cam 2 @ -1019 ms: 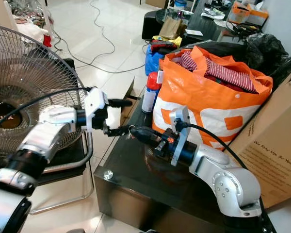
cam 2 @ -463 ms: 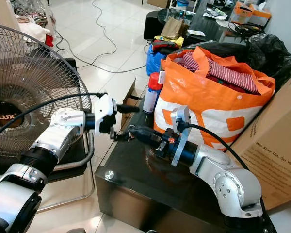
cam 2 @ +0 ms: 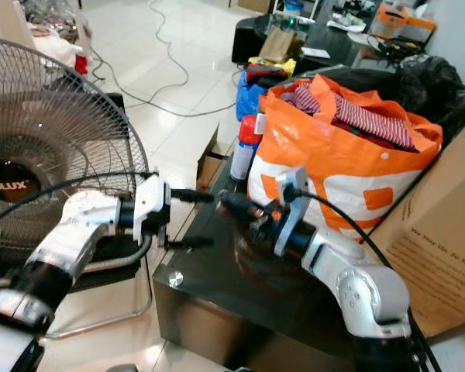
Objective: Hang keys on a hook
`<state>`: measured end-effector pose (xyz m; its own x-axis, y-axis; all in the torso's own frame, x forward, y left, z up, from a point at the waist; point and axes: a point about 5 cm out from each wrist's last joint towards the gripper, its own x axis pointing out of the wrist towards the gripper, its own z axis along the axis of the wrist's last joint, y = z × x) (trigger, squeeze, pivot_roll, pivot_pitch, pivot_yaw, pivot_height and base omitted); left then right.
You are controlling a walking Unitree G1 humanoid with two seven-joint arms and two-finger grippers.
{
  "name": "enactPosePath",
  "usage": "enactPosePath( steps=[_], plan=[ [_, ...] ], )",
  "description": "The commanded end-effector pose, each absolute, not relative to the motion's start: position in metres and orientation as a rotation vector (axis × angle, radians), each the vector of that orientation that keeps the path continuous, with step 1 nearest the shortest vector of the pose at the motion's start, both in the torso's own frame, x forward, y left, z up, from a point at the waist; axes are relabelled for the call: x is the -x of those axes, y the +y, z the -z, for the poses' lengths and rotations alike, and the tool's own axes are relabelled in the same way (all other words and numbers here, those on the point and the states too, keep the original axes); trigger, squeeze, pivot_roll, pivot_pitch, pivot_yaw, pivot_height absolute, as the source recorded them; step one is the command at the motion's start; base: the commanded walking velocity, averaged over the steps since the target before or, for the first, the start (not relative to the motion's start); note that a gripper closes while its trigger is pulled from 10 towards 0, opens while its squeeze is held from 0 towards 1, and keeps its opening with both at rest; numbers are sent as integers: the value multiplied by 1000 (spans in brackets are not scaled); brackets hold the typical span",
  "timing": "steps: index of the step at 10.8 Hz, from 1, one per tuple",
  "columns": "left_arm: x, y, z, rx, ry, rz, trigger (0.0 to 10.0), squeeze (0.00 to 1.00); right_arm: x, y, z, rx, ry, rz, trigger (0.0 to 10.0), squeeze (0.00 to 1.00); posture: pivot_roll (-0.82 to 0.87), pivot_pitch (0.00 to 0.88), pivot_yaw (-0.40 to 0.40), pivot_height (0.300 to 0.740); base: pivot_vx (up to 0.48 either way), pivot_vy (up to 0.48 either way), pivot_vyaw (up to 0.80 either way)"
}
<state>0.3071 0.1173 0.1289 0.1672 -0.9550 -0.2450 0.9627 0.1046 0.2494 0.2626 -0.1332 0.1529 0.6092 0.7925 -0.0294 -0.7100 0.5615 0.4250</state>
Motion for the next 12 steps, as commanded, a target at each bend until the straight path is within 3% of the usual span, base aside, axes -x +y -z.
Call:
enactPosePath(
  steps=[1, 4, 9, 12],
  plan=[
    [-306, 113, -136, -393, -7, 1425, 10000, 0, -266, -141, -156, -385, 201, -852, 0, 0, 63, 0, -124, 740, 0, 0, 0],
    [-305, 115, -138, -403, -15, 1379, 10000, 0, -264, -137, -155, -390, 203, -878, 0, 0, 65, 0, -127, 740, 0, 0, 0],
    [-315, 82, -155, -433, -95, 1455, 10000, 0, -263, -133, -162, -396, 179, -892, 0, 0, 47, 0, -115, 740, 0, 0, 0],
    [-324, 74, -148, -498, -107, 1400, 10000, 0, -259, -130, -165, -416, 161, -929, 0, 0, 34, 0, -108, 740, 0, 0, 0]
  ],
)
